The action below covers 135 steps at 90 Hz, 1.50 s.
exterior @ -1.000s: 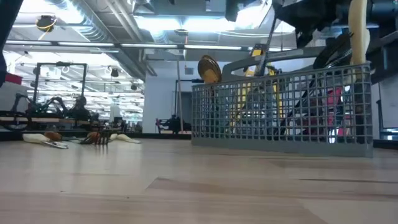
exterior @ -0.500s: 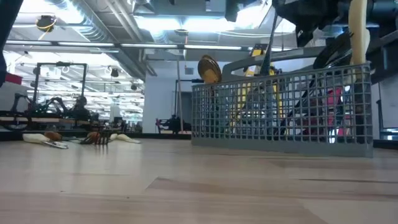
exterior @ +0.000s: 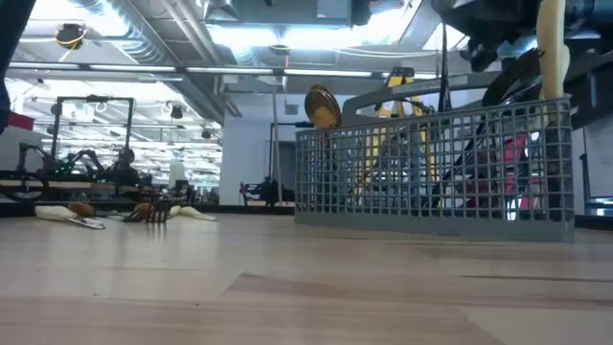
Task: Sort silverware
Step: Put the black fork into the cutlery rack, then put the silver knife into the cutlery rack
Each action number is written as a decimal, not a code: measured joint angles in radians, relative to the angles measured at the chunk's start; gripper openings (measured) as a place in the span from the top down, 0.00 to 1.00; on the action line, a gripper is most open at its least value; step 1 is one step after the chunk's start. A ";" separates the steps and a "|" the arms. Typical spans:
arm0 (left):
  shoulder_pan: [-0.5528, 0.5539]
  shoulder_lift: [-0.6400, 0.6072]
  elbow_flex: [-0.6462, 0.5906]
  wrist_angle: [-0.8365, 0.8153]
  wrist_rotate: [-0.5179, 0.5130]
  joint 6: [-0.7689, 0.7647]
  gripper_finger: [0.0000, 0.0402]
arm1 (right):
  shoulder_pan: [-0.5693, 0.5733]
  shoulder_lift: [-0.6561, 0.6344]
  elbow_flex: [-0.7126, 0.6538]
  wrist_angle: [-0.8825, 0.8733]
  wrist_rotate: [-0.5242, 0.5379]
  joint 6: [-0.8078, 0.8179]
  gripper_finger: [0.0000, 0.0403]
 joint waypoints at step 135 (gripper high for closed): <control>0.012 -0.595 -0.406 -0.788 -0.628 -0.125 1.00 | -0.001 -0.365 0.002 -0.217 0.003 0.034 0.77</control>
